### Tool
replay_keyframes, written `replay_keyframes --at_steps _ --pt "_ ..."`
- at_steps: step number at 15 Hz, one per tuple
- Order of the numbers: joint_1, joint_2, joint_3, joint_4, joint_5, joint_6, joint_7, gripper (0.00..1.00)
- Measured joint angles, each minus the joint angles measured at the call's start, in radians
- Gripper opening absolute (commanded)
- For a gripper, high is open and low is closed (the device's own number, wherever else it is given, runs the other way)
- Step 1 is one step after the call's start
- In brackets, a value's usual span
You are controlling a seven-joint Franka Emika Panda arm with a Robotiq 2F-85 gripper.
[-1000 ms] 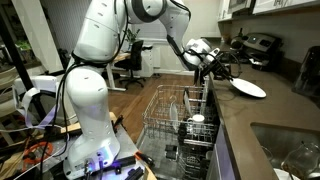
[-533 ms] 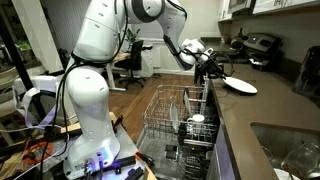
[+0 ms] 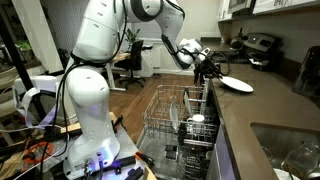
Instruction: Place the white plate in the dishwasher
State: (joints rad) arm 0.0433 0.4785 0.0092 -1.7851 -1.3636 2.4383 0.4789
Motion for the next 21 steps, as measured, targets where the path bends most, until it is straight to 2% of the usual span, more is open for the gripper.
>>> replay_keyframes --at_steps 9,21 --pt "0.022 -0.046 0.021 -0.066 0.0 -0.002 0.0 0.07" --pt "0.027 -0.047 0.026 -0.094 0.025 -0.004 0.0 0.1"
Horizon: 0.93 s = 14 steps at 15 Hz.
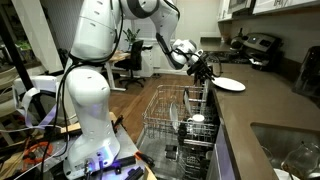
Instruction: Place the white plate in the dishwasher
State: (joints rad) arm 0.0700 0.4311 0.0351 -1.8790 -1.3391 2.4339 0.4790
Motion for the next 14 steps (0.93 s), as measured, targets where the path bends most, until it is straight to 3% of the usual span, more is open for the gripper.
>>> replay_keyframes --at_steps 3,14 --pt "0.0 0.001 0.0 -0.013 0.013 0.0 0.0 0.06" --pt "0.0 -0.007 0.006 -0.014 0.013 0.0 0.0 0.08"
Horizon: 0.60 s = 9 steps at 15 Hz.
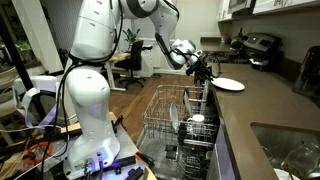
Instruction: Place the white plate in the dishwasher
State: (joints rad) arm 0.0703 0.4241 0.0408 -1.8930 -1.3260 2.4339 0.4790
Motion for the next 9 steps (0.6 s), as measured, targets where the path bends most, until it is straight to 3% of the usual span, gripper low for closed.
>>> replay_keyframes --at_steps 7,9 --pt "0.001 0.0 0.016 0.0 0.0 0.0 0.0 0.08" --pt "0.001 0.0 0.019 0.0 0.0 0.0 0.0 0.18"
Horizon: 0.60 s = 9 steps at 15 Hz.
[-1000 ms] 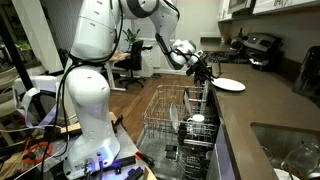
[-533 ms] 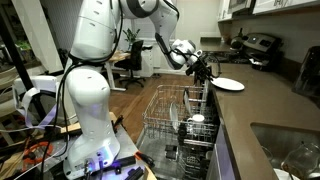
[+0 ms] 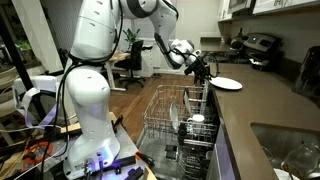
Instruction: Place the white plate in the dishwasher
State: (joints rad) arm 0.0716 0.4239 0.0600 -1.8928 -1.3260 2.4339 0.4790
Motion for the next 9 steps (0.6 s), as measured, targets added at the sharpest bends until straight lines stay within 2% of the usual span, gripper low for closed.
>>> replay_keyframes --at_steps 2,5,6,8,9 --pt "0.0 0.001 0.002 -0.001 0.002 0.001 0.0 0.25" --pt "0.0 0.003 0.007 -0.004 0.012 0.001 0.0 0.28" --pt "0.0 0.003 0.007 -0.004 0.018 0.001 0.0 0.49" --pt "0.001 0.003 0.008 -0.004 0.022 0.001 -0.001 0.55" --pt "0.001 0.003 0.008 -0.004 0.023 0.001 -0.001 0.61"
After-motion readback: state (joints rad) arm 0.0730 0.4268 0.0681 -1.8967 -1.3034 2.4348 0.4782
